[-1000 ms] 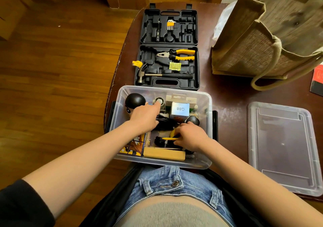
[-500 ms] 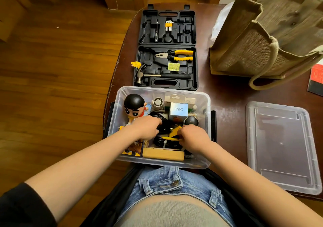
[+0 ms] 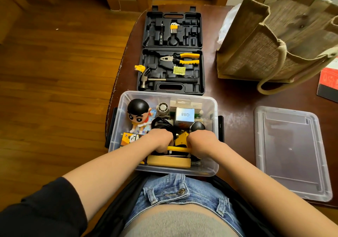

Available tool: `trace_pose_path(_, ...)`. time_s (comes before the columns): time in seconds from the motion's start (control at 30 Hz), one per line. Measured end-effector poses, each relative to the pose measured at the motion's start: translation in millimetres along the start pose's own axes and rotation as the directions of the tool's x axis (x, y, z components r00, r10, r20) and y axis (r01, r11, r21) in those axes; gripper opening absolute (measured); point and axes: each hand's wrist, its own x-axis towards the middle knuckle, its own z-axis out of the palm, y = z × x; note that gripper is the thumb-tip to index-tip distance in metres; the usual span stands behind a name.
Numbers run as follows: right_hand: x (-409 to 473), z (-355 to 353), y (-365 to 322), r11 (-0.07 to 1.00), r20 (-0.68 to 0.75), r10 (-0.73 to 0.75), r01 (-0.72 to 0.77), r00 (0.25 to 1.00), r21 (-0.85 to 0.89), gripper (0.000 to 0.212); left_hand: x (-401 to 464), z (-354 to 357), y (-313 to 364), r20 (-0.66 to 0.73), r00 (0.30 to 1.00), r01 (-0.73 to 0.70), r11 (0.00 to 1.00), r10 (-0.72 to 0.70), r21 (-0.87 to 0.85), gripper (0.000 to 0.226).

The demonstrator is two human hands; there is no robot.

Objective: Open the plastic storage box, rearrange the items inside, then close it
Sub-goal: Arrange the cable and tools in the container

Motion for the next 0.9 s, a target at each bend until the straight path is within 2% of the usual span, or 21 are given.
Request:
trace_pose_path(0.1,-1.8,-2.9,3.6,0.999,0.043,-0.010,0.009,0.999,0.032,0.021,-0.1,2.6,-2.1,-0.017,1.000,0.005,1.000,-0.005,0.020,0.024)
trace_pose_path(0.3,-5.5,-11.2,9.6,0.994,0.125,-0.066,0.054,0.990,0.099,0.025,1.4,4.3,-1.3,0.035,0.999,-0.023,0.996,0.020,0.083,0.032)
trace_pose_path(0.47,-11.6,-16.1,12.0,0.989,0.188,-0.121,0.102,0.975,0.109,0.023,1.1,-2.2,1.6,0.056,0.998,-0.002,0.995,-0.003,0.101,0.010)
trace_pose_path(0.57,-14.0,-19.2,14.4,0.984,0.227,-0.121,0.086,0.966,0.158,0.022,-6.5,-11.7,-6.2,-0.049,0.999,0.020,0.999,-0.018,0.029,0.008)
trace_pose_path(0.63,-12.4,-20.6,15.3,0.975,0.317,-0.137,0.072,0.939,0.208,0.026,-14.3,-18.1,-16.4,-0.168,0.985,0.043,0.999,-0.048,-0.029,0.012)
trace_pose_path(0.7,-8.1,-19.5,12.6,0.963,0.400,-0.143,0.034,0.905,0.267,0.027,-21.3,-22.5,-28.6,-0.271,0.960,0.063,0.996,-0.076,-0.057,0.006)
trace_pose_path(0.77,-2.7,-16.2,6.6,0.956,0.372,-0.096,-0.019,0.923,0.293,0.024,-25.2,-23.8,-37.4,-0.324,0.940,0.076,0.990,-0.110,-0.115,0.007)
trace_pose_path(0.83,4.0,-11.1,-0.7,0.974,0.228,-0.040,-0.012,0.973,0.226,0.018,-26.0,-22.1,-41.0,-0.363,0.920,0.083,0.979,-0.147,-0.185,0.016)
trace_pose_path(0.9,9.8,-3.5,-7.9,0.994,0.064,-0.010,0.003,0.998,0.107,0.024,-23.3,-20.6,-39.8,-0.398,0.903,0.078,0.972,-0.164,-0.223,0.022)
